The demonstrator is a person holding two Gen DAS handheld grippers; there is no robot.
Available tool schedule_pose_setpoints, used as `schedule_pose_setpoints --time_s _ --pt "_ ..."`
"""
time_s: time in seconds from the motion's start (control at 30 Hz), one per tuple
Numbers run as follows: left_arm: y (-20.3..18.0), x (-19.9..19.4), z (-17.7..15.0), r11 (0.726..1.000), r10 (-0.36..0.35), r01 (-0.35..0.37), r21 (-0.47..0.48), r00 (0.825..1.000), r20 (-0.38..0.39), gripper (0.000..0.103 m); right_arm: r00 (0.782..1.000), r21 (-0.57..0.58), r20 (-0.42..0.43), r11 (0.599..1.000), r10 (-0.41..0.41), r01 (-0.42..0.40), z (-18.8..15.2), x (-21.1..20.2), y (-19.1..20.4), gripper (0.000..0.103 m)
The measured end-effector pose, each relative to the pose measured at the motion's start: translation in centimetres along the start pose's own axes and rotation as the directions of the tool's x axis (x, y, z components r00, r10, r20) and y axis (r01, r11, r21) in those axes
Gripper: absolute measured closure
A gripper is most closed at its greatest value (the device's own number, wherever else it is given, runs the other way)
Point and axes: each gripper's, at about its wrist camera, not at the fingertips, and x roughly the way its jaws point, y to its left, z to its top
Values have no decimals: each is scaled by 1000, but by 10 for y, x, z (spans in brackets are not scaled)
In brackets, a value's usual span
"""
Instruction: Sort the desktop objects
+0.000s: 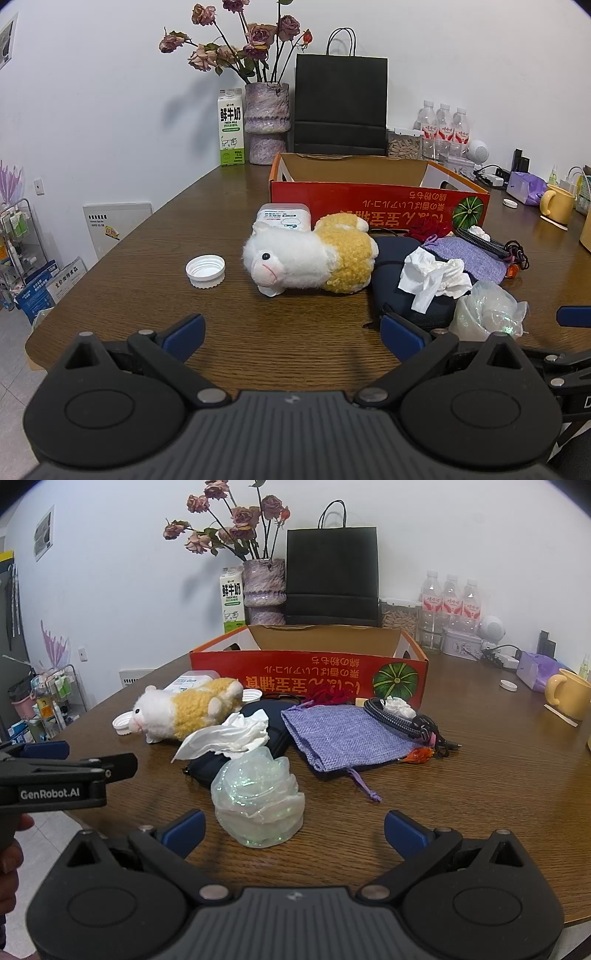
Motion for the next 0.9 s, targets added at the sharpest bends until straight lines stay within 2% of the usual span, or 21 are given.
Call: schedule_pose_setpoints --time_s 0.9 --pt "1 0 -3 1000 -2 2 -3 1000 -1 0 1000 0 0 1000 -1 1 0 0 1 0"
